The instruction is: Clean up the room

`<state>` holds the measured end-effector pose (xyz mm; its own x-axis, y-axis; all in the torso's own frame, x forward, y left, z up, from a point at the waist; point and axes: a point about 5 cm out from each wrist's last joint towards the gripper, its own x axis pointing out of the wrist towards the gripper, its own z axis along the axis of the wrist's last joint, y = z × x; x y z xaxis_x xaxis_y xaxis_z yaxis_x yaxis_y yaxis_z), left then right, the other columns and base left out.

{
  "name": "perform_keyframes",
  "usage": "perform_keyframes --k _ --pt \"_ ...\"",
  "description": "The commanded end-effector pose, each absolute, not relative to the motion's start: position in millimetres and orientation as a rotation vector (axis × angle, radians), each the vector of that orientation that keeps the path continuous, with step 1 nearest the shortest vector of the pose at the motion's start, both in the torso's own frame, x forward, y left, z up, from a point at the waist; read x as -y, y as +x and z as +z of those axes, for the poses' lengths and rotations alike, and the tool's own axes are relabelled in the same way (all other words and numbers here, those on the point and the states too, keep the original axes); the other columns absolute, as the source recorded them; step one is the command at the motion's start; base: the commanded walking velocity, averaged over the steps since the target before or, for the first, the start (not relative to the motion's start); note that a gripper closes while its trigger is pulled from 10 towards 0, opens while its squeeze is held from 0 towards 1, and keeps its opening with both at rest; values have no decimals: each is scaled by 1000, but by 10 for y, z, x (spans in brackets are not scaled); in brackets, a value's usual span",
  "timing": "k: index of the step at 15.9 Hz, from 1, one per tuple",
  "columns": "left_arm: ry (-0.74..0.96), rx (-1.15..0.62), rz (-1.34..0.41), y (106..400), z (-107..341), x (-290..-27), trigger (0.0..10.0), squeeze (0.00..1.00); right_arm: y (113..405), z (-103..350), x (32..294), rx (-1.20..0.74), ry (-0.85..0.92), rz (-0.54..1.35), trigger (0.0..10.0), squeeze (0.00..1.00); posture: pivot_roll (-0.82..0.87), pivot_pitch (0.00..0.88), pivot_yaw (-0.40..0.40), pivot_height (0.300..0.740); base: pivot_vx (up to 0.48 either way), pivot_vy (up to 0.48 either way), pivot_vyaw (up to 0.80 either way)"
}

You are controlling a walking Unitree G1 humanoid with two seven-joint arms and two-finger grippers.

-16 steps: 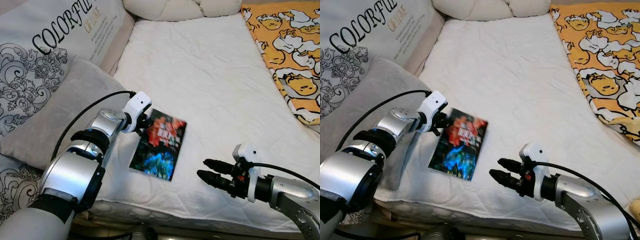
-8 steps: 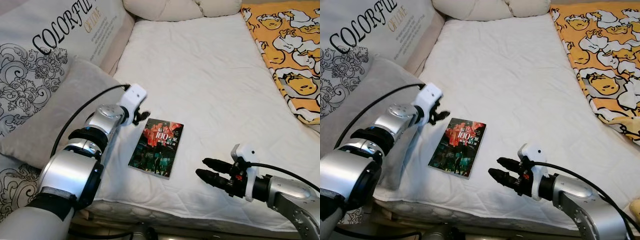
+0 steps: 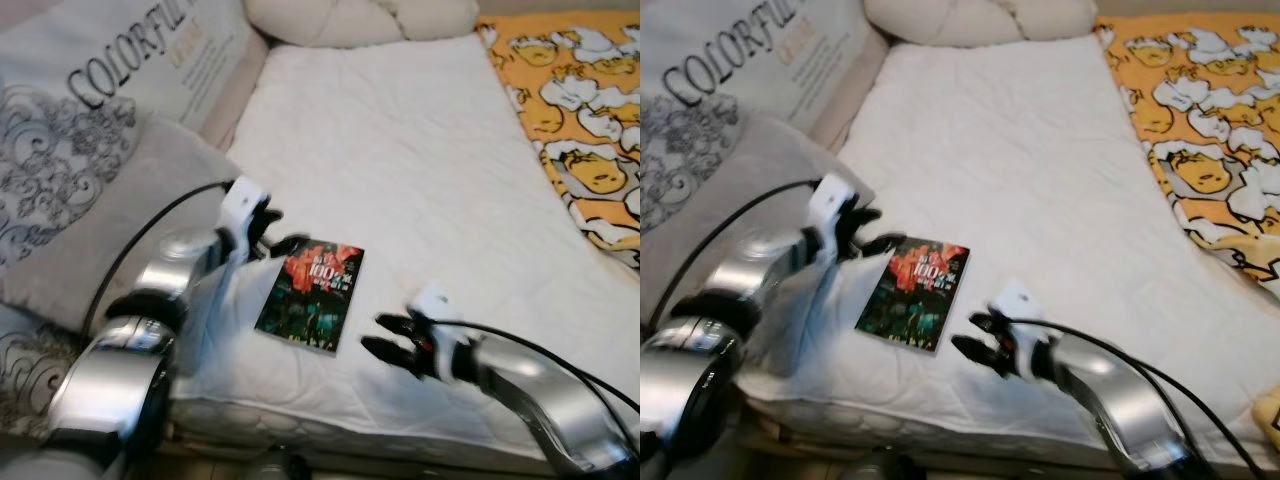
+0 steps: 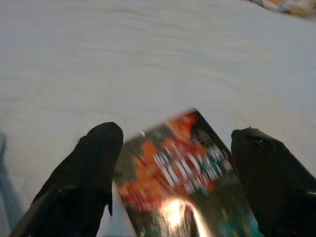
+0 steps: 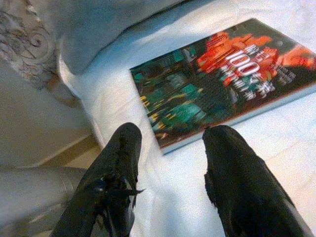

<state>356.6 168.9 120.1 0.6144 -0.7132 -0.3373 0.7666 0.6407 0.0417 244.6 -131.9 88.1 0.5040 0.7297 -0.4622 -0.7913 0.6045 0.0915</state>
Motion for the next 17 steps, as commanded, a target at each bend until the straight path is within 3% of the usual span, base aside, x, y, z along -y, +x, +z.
perform_keyframes --k 1,5,7,8,9,10,16,17 --pt "242 -320 -953 3459 1210 -1727 10000 949 2524 875 1294 -476 -179 922 10000 0 22 0 81 740 0 0 0" --pt "341 -464 -1225 3053 972 -1675 10000 800 2612 949 1407 -469 -249 959 10000 0 27 2 74 740 0 0 0" --pt "399 -526 -1319 2917 888 -1561 10000 576 2532 1005 1520 -479 -264 1037 10000 0 22 12 84 740 0 0 0" --pt "447 -569 -1335 2884 768 -1450 10000 180 2437 1066 1624 -497 -262 1083 10000 0 11 17 95 740 0 0 0" --pt "461 -589 -1332 2881 706 -1407 10000 47 2395 1090 1660 -505 -256 1094 10000 0 3 18 102 740 0 0 0" --pt "477 -598 -1335 2869 676 -1382 10000 0 2370 1102 1683 -512 -247 1096 10000 0 0 19 104 740 0 0 0" --pt "561 -747 -1458 2731 415 -1200 10000 0 2143 1122 1862 -601 -222 1115 10000 0 -28 25 129 740 0 0 0" --pt "559 -759 -1466 2726 397 -1173 2431 0 2138 1122 1871 -605 -221 1111 10000 0 -30 26 131 740 0 0 0"
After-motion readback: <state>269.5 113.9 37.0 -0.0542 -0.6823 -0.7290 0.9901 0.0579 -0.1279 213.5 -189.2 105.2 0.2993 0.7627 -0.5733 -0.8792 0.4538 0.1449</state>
